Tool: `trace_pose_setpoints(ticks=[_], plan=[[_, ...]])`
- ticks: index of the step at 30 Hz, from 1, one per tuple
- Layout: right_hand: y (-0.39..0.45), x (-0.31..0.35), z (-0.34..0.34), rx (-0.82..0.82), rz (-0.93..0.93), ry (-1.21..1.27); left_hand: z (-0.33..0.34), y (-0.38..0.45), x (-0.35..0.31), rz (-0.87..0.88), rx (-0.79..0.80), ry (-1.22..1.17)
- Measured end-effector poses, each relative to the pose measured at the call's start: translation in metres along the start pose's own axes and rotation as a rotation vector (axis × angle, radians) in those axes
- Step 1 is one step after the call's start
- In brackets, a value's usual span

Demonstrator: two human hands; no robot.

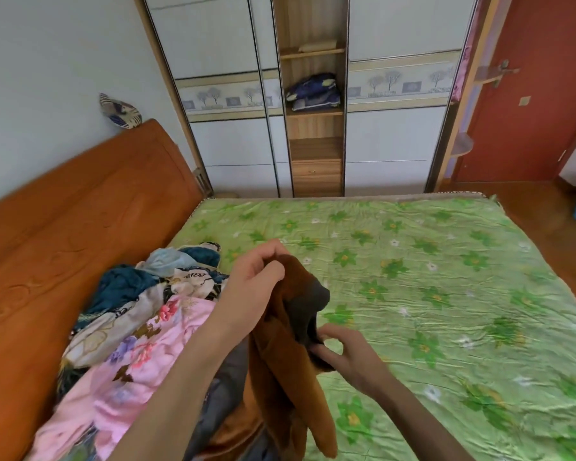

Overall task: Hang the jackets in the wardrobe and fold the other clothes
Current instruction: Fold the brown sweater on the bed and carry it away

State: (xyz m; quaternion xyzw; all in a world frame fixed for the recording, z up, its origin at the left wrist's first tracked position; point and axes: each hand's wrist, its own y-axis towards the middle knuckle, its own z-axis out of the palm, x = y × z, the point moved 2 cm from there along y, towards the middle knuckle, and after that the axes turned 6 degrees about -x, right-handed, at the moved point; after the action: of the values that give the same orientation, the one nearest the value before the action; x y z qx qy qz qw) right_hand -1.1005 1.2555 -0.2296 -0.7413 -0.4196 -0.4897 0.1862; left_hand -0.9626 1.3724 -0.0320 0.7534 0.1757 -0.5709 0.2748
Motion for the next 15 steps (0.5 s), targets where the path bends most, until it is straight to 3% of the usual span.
trace_pose_setpoints(ticks=[4,11,15], plan=[[-0.007,0.006,-0.02,-0.071,-0.008,-0.031,-0.017,0.01,-0.006,0.003,-0.025,0.102],[-0.019,0.04,-0.107,-0.314,-0.054,-0.118,-0.047,0.025,0.008,0.333,-0.097,0.736],[-0.024,0.085,-0.149,-0.31,-0.129,-0.209,-0.048,0.036,0.024,0.291,-0.054,0.808]])
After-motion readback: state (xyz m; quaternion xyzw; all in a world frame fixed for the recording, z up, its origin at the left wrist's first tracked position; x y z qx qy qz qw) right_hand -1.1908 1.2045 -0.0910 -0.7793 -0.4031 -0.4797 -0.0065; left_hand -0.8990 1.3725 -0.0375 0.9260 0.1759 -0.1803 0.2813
